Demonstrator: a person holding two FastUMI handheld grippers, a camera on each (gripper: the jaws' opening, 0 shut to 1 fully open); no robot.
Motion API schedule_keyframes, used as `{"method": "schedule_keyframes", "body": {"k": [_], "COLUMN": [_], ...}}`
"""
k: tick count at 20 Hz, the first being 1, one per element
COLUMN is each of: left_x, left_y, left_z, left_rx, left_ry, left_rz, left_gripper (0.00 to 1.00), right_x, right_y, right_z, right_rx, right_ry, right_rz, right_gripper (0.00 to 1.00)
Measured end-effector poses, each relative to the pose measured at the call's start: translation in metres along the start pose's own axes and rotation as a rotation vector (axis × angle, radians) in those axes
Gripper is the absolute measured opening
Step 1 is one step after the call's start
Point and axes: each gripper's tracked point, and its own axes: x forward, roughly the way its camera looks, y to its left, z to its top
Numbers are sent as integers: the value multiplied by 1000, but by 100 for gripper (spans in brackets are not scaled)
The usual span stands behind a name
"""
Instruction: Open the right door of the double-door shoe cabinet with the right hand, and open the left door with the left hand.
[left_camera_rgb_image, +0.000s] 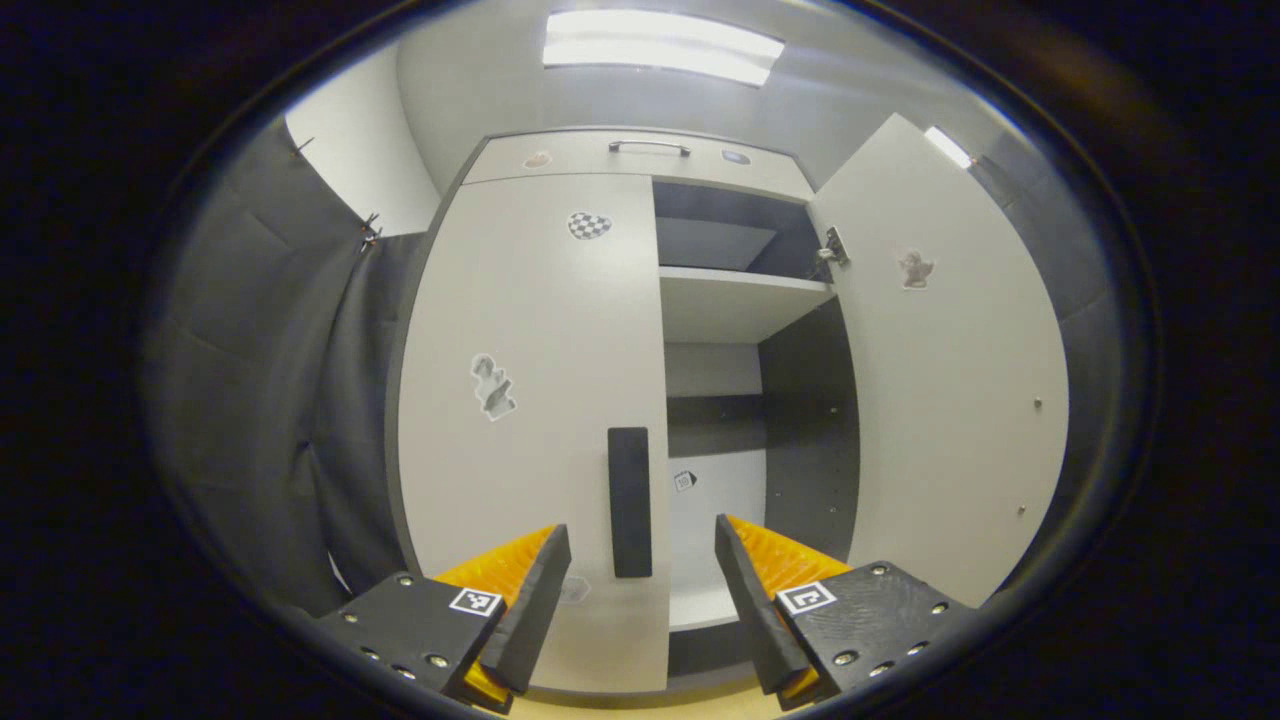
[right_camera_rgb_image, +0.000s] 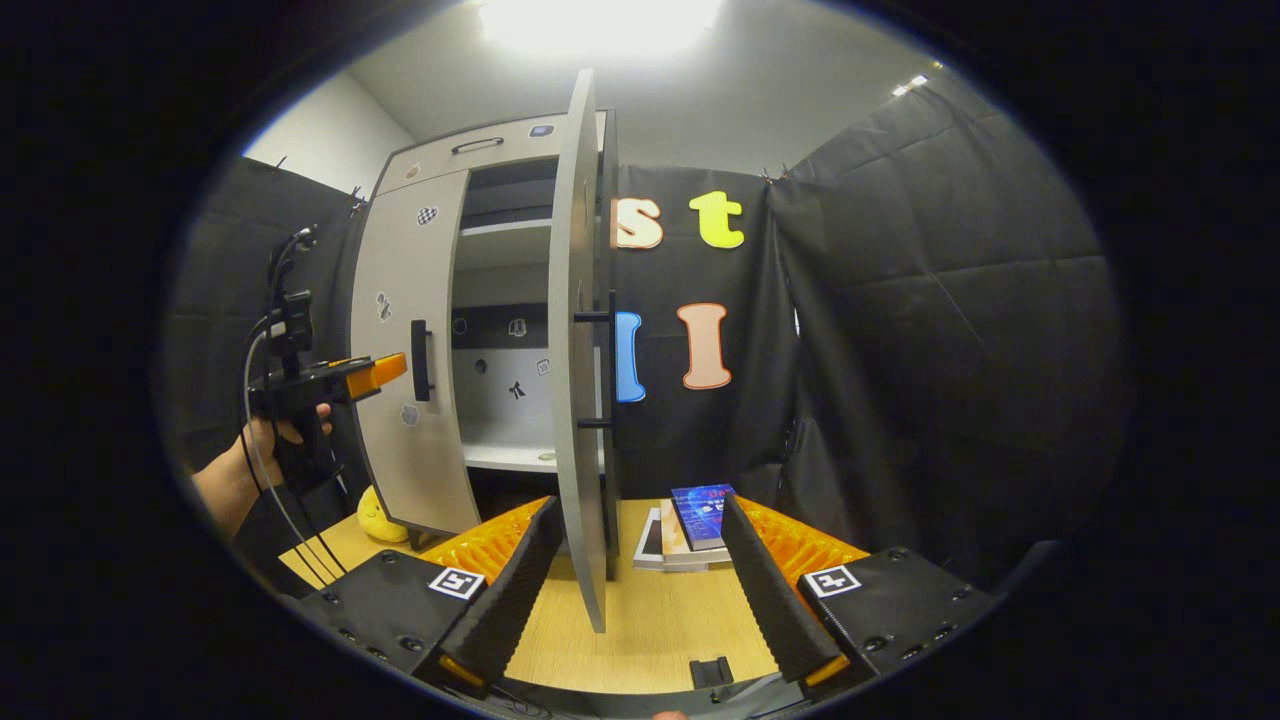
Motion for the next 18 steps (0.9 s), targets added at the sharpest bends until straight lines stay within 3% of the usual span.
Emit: {"method": "schedule_keyframes", "body": {"k": [8,13,15,17,18], "left_x": [26,29,27,23,29], "left_y": [14,14,13,15,14], "left_z": [-9,-29,-33,-31,-31], "left_rx": [46,28,-1,-14,-16], "left_ry": [23,116,137,134,125], "left_rz": [47,50,62,82,81], "left_gripper": [84,82,65,66,55], "right_x": [-2,-4,-5,-5,-4], "right_y": [-9,-15,-18,-21,-23], "right_z": [0,-2,-4,-4,-3], "right_rx": [6,14,17,9,7], "right_ry": [6,19,24,28,28], "right_rz": [-38,-63,-69,-82,-87], "right_gripper": [100,100,100,100,100]}}
